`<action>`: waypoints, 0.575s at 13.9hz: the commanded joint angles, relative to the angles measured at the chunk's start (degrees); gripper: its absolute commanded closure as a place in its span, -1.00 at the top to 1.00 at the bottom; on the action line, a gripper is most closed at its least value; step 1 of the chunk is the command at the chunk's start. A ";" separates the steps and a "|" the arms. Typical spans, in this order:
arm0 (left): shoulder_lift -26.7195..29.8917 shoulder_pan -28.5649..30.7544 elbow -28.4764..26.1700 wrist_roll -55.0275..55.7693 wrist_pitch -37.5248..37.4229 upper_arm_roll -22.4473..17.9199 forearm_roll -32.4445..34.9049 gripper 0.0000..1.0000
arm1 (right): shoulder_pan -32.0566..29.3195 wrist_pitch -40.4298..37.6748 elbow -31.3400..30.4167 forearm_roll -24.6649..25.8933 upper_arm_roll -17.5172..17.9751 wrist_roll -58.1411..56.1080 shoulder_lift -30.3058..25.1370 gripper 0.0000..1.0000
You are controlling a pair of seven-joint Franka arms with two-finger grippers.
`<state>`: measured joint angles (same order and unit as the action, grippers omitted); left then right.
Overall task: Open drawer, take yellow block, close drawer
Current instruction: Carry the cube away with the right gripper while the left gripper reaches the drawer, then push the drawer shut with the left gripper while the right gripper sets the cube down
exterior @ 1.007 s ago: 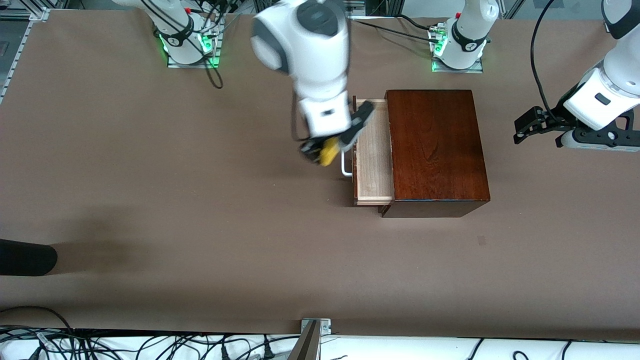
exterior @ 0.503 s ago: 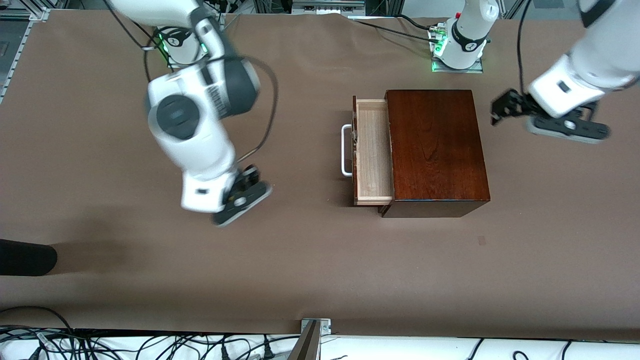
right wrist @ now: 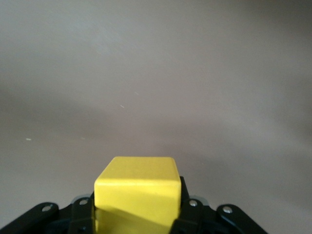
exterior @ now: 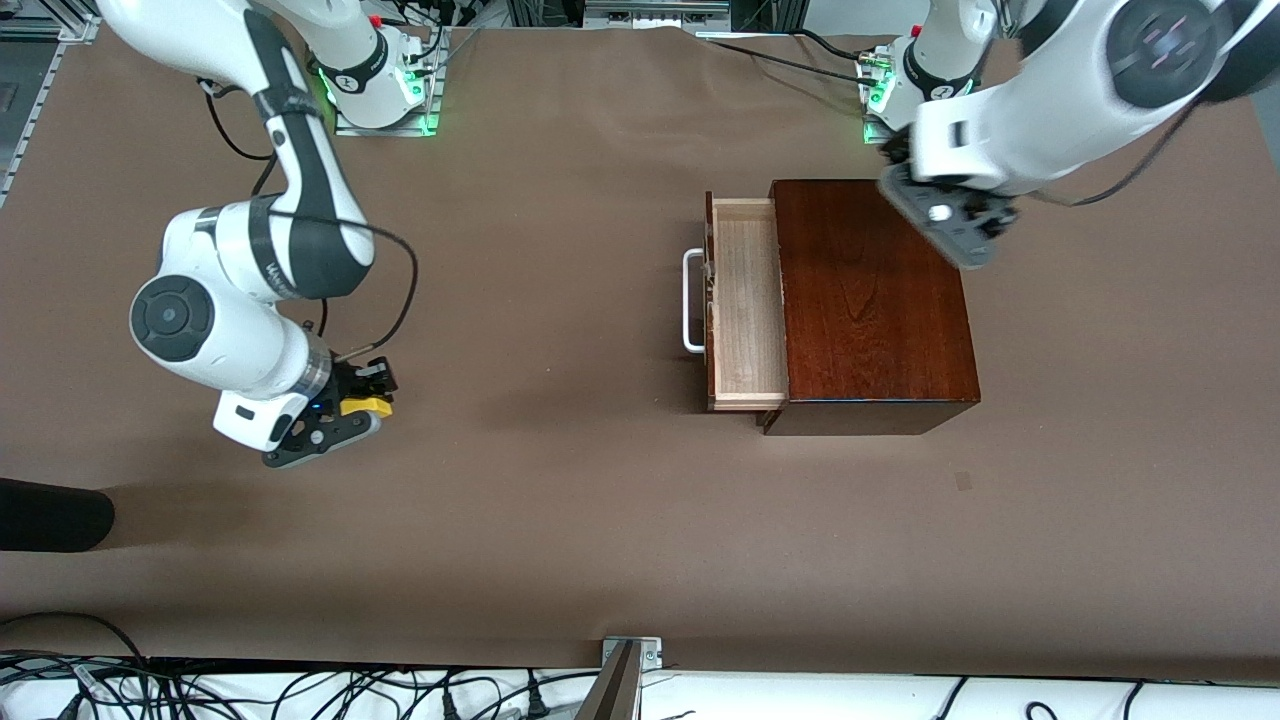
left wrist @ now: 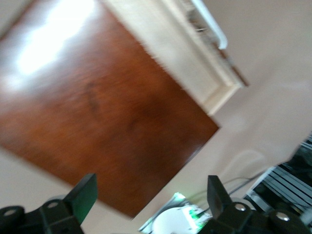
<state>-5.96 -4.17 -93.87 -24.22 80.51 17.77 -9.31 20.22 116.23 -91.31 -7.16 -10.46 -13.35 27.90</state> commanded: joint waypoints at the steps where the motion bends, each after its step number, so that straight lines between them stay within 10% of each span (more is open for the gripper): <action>1: -7.72 -0.22 5.69 -1.62 -0.88 4.97 -5.27 1.00 | -2.29 6.09 -9.64 -1.02 1.23 1.30 -4.08 -1.00; 8: -22.59 -11.72 15.91 -3.11 9.80 6.84 -4.84 1.00 | -3.52 22.26 -23.89 -1.02 1.14 6.58 -4.26 -1.00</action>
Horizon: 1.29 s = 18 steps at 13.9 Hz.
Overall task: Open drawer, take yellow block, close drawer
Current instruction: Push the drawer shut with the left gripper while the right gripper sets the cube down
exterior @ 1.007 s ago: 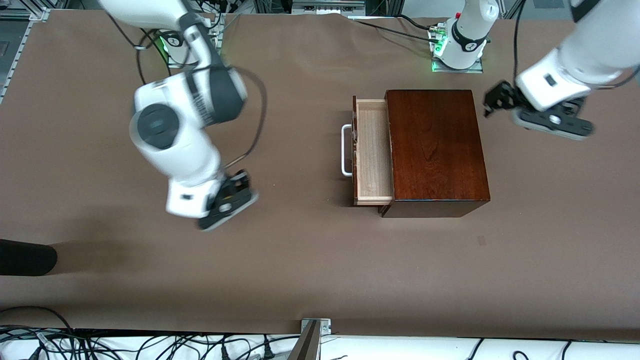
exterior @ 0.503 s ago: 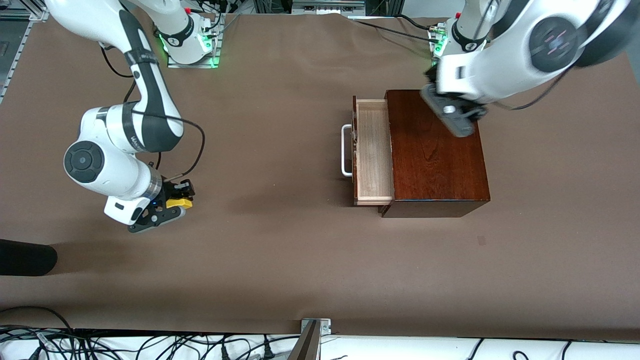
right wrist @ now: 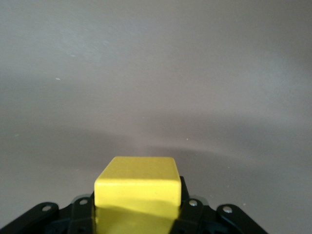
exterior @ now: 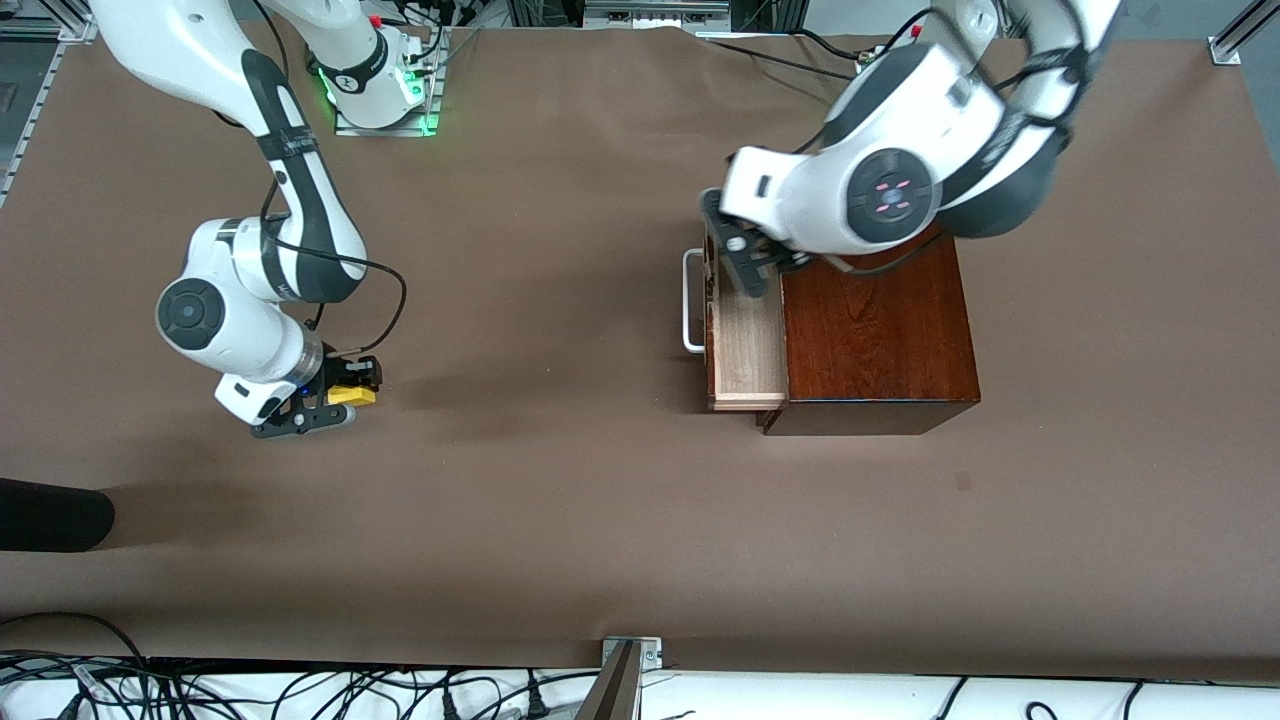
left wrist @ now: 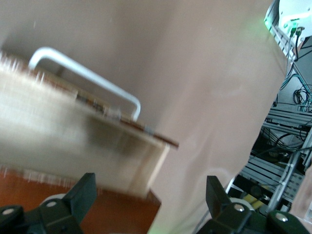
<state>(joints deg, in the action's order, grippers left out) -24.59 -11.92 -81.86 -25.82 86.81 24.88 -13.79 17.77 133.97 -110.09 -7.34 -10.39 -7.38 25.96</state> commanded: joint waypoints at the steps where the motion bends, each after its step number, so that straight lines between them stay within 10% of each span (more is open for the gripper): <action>1: -5.02 -6.07 3.81 -2.65 7.37 -0.27 0.94 1.00 | -1.07 6.46 -6.87 -0.83 1.08 0.61 -2.23 -1.00; 8: -13.36 -14.18 2.93 -19.33 21.55 -0.10 18.68 1.00 | -3.44 10.96 -9.09 -0.83 1.16 -0.18 0.41 -1.00; 11: -14.52 -14.36 1.19 -20.15 21.21 -0.36 19.67 1.00 | -3.53 11.40 -8.73 -0.74 1.34 -0.18 0.24 0.99; 18: -13.82 -12.25 0.03 -20.15 10.94 -3.34 19.85 1.00 | -3.53 10.35 -6.19 -0.57 1.34 -2.28 -5.72 1.00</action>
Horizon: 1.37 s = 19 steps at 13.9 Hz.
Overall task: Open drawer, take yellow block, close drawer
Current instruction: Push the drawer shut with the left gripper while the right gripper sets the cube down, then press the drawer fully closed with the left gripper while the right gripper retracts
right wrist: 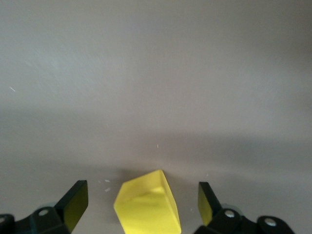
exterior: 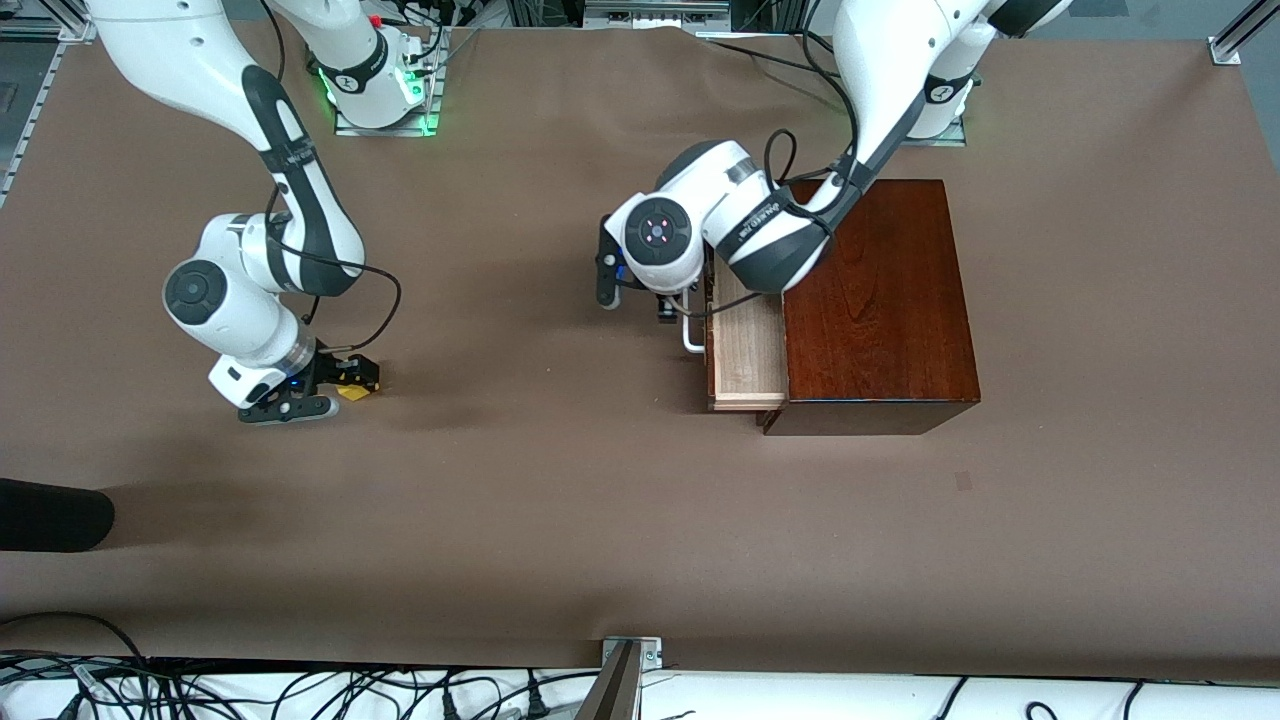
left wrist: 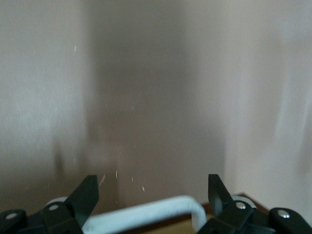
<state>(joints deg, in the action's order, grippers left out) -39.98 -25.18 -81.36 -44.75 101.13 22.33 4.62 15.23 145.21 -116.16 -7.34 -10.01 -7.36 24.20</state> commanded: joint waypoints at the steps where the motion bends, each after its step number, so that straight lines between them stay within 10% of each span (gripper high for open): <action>1: 1.83 1.71 -0.29 -1.30 -5.13 -0.88 2.32 1.00 | -0.99 -3.24 0.49 -0.57 0.96 -3.00 -5.90 1.00; 10: 5.08 5.76 -0.11 -1.22 -14.99 -0.71 7.60 1.00 | -0.91 -40.50 19.89 0.31 0.96 -3.01 -16.90 1.00; 19: 16.67 12.76 2.35 -2.87 -15.17 -0.44 7.43 1.00 | -0.29 -55.46 24.58 3.21 2.45 7.53 -22.44 1.00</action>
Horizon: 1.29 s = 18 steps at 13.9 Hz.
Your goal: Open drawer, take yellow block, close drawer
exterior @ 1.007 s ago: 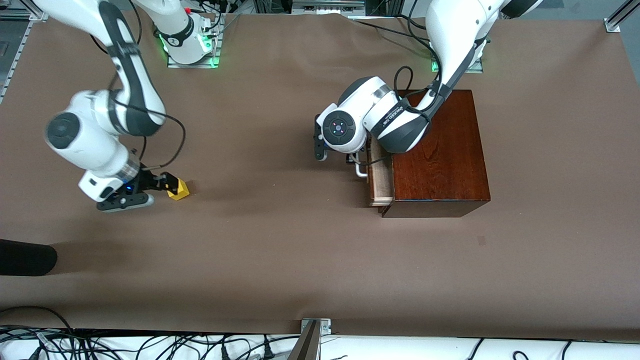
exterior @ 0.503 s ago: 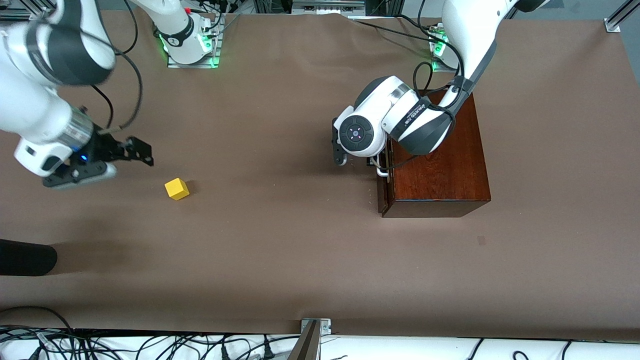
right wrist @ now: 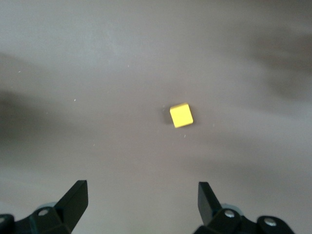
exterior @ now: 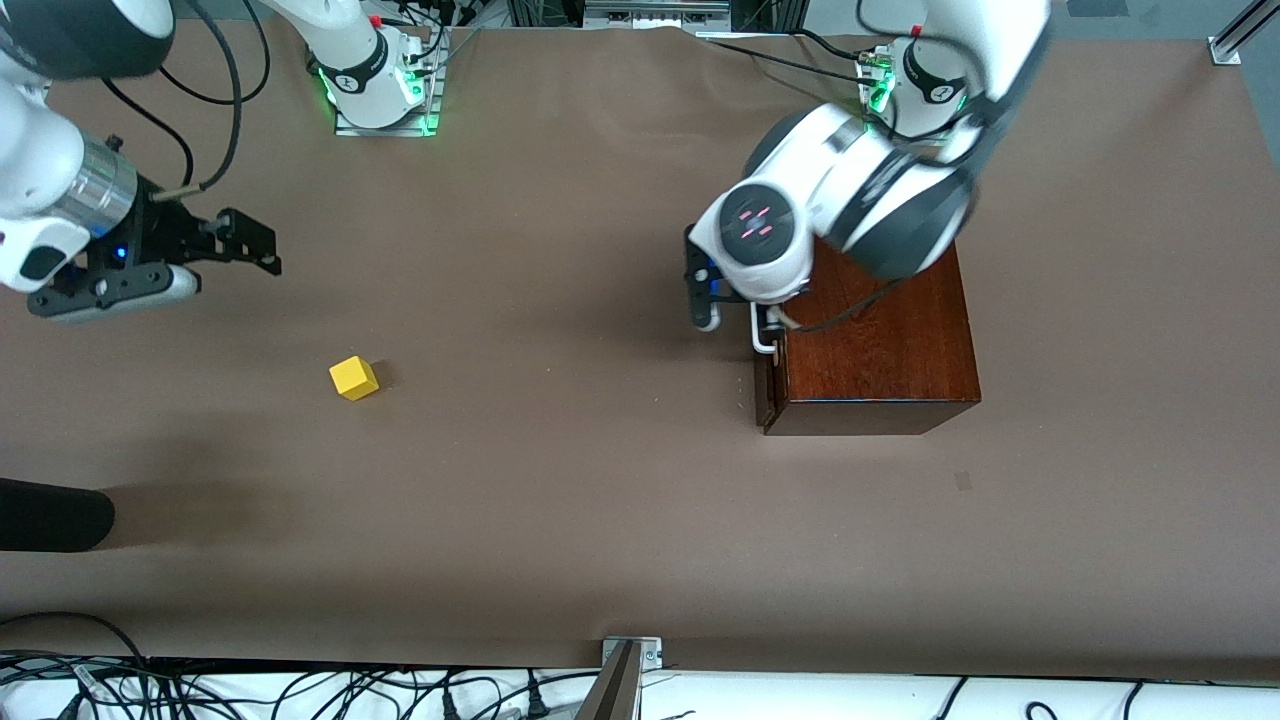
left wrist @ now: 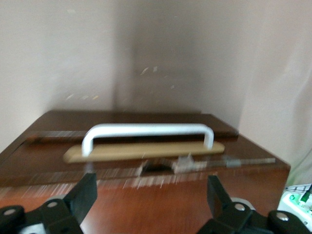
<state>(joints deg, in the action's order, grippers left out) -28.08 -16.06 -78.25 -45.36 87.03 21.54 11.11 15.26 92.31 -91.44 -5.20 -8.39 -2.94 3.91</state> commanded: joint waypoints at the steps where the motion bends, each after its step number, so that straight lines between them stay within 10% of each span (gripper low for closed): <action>1: 6.70 5.59 -0.76 -4.98 -1.85 0.35 1.02 1.00 | -0.32 -2.57 -0.06 1.50 0.83 3.03 -2.67 1.00; 7: 17.78 7.27 -5.93 -1.60 -0.03 -12.82 -6.95 1.00 | -0.75 -2.57 3.89 3.71 0.39 1.89 -2.33 1.00; 18: 33.35 12.02 -21.24 42.46 7.72 -21.17 -9.52 1.00 | 0.03 -4.95 3.37 5.11 1.18 3.91 -1.62 1.00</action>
<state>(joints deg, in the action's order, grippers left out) 2.86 -3.35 -96.67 -5.34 93.22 3.05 2.97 15.20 88.20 -88.82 -1.12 -7.58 -0.15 2.63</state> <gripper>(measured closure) 0.000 0.000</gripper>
